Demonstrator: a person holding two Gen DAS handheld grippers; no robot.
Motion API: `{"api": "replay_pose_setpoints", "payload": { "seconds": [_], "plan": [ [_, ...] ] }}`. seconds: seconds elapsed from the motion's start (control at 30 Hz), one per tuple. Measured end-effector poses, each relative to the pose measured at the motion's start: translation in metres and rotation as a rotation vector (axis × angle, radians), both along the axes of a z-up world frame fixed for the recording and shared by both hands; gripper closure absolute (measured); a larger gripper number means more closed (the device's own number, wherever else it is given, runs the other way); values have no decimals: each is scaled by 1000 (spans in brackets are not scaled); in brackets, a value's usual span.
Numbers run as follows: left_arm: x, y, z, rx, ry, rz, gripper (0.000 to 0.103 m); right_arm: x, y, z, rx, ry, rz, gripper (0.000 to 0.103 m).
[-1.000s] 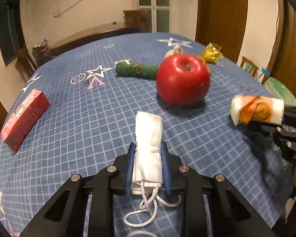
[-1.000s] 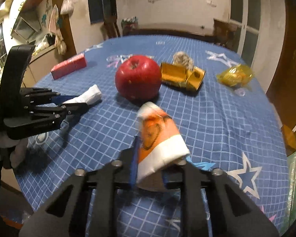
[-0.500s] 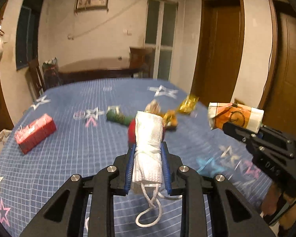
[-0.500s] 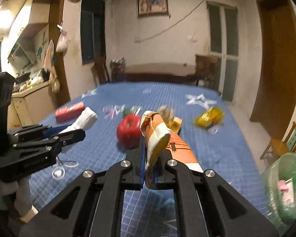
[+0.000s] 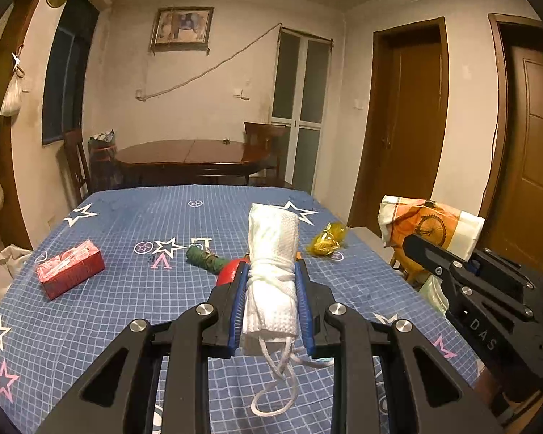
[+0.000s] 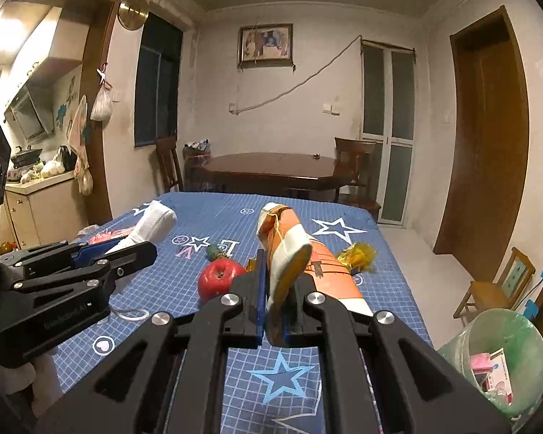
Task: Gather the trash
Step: 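Lift the mask and paper cup and carry both over the bin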
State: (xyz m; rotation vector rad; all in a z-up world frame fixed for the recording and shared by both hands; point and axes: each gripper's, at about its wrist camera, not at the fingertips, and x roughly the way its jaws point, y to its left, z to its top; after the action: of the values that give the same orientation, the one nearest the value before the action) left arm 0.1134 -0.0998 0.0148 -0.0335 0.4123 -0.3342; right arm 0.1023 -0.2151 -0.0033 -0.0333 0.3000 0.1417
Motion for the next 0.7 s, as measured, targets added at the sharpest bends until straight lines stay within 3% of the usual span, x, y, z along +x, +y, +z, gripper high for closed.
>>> {"api": "replay_pose_setpoints", "payload": {
  "seconds": [0.7],
  "plan": [
    [14,-10,-10,30,16,-16,76,-6,-11,-1,4,9,-9,98]
  ]
}}
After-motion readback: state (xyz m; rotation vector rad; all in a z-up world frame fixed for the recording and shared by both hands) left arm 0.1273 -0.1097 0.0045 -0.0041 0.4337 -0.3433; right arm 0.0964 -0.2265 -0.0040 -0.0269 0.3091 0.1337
